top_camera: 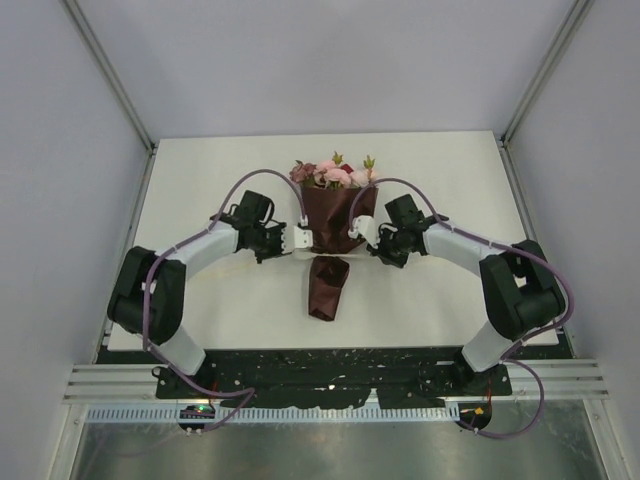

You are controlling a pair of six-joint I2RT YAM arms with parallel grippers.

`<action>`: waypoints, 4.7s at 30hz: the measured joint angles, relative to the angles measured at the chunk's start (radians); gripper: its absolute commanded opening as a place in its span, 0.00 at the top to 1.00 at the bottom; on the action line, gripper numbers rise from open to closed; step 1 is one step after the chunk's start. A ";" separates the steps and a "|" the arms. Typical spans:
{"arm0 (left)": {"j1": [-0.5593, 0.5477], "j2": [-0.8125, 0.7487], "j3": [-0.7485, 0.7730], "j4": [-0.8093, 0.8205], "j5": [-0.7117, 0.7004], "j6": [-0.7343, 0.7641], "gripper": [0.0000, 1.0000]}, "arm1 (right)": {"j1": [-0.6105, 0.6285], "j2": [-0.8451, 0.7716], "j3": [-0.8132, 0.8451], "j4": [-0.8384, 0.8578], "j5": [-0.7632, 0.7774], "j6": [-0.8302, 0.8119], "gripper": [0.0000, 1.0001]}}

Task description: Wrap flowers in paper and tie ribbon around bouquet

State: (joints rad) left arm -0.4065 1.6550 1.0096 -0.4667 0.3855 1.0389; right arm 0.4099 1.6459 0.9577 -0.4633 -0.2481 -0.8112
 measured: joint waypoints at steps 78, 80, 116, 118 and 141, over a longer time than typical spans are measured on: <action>0.702 -0.607 -0.249 -0.083 0.208 -0.751 0.33 | 0.552 0.591 0.819 -0.229 0.039 0.245 0.94; 0.703 -0.607 -0.252 -0.067 0.236 -0.736 0.33 | 0.542 0.568 0.788 -0.219 0.018 0.248 0.94; -0.037 -0.522 -0.428 0.514 0.286 -0.325 0.89 | 0.328 -0.017 0.247 0.194 -0.451 0.370 0.94; -0.039 -0.521 -0.417 0.517 0.278 -0.329 1.00 | 0.327 -0.018 0.238 0.196 -0.451 0.370 0.76; 0.208 -0.459 -0.248 0.477 0.172 -0.650 1.00 | -0.415 -0.066 0.308 -0.421 -0.310 0.139 0.31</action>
State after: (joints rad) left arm -0.1982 1.1957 0.7616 0.0101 0.5579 0.3893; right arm -0.0055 1.5799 1.2655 -0.8841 -0.5583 -0.6720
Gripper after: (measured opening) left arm 0.011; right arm 0.669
